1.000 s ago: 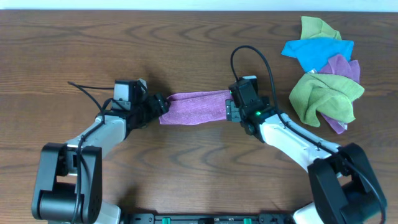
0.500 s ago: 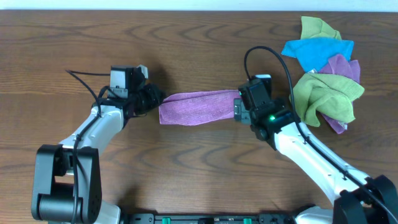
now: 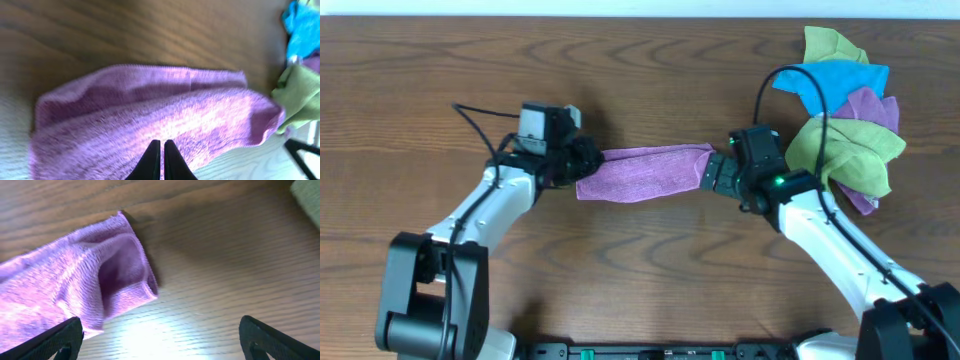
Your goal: Fold the cloth
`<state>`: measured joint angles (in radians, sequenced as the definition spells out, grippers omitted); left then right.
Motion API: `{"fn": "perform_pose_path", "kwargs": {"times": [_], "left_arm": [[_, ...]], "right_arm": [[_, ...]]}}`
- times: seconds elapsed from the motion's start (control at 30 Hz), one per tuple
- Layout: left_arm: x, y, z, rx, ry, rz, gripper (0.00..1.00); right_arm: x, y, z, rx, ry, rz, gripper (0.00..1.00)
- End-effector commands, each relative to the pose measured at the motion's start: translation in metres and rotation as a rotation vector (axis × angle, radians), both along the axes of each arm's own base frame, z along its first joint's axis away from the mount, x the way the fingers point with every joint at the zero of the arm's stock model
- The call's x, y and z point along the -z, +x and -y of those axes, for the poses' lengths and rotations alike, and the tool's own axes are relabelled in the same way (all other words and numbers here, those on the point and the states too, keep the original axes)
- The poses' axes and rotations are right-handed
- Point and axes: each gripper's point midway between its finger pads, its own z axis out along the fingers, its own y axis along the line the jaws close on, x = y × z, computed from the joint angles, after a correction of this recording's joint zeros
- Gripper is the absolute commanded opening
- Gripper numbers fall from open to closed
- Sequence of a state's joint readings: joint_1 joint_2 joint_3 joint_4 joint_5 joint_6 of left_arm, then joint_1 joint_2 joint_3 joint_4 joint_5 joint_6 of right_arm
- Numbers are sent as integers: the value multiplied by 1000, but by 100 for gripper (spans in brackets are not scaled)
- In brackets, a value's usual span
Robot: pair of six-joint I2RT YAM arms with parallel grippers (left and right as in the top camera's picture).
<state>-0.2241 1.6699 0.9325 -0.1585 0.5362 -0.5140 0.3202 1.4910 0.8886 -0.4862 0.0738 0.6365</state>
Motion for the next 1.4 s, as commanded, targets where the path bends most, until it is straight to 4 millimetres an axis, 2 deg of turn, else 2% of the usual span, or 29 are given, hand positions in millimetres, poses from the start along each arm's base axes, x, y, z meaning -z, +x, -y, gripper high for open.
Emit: {"fn": "perform_pose_path", "kwargs": {"times": [0.0, 0.07, 0.3, 0.43, 0.67, 0.97, 1.1, 1.37], "left_arm": [[4, 3, 3, 22, 78, 34, 6], [10, 0, 7, 40, 88, 24, 6], [50, -10, 5, 63, 139, -71, 6], [66, -14, 3, 67, 154, -109, 6], [70, -14, 2, 66, 160, -117, 6], [70, -14, 3, 66, 160, -116, 6], [70, -14, 3, 66, 159, -116, 6], [70, -14, 3, 66, 159, -116, 6]], "right_arm": [[-5, 0, -5, 24, 108, -12, 99], [-6, 1, -4, 27, 133, -18, 99], [-2, 3, -8, 15, 193, -7, 99], [4, 1, -11, 5, 209, -5, 99], [16, 0, -15, 18, 252, 15, 99], [32, 10, -28, 23, 326, 17, 99], [48, 14, -30, 53, 341, -8, 100], [59, 23, -39, 67, 384, -3, 94]]}}
